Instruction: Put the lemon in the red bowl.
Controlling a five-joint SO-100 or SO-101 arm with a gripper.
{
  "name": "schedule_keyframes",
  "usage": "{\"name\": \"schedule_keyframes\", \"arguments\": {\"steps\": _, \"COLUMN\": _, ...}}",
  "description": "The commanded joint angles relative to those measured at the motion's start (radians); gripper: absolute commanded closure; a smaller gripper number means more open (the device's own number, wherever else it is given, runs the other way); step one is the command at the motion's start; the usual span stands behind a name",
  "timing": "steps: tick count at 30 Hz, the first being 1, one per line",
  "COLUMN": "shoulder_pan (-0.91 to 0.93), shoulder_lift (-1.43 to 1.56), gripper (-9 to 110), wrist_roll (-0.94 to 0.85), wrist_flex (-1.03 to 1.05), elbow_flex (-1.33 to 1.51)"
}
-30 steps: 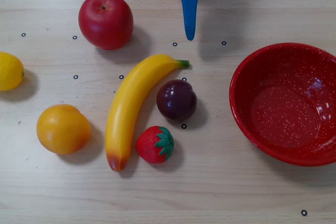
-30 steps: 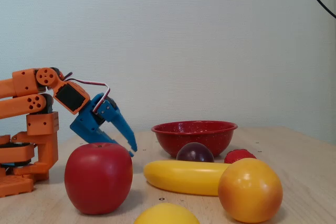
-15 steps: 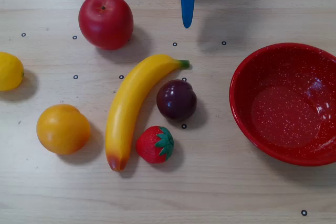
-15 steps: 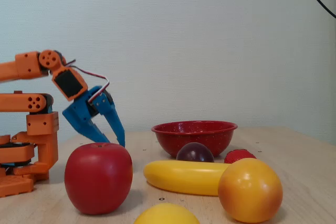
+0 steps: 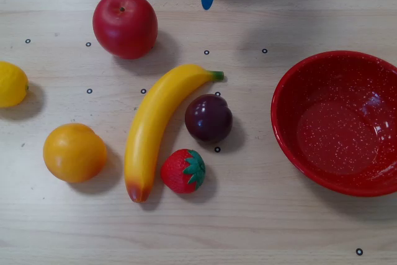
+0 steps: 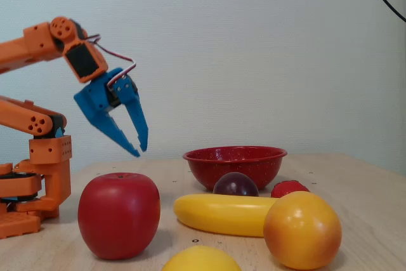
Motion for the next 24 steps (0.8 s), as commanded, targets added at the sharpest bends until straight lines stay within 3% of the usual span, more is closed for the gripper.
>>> {"name": "schedule_keyframes", "arguments": {"steps": 1, "shoulder_pan": -0.052, "shoulder_lift": -0.055, "gripper": 101, "wrist_roll": 0.044, "wrist_flex": 0.031, "elbow_flex": -0.166}}
{"name": "schedule_keyframes", "arguments": {"steps": 24, "shoulder_pan": -0.382, "shoulder_lift": -0.733, "gripper": 101, "wrist_roll": 0.19, "wrist_flex": 0.419, "elbow_flex": -1.069}}
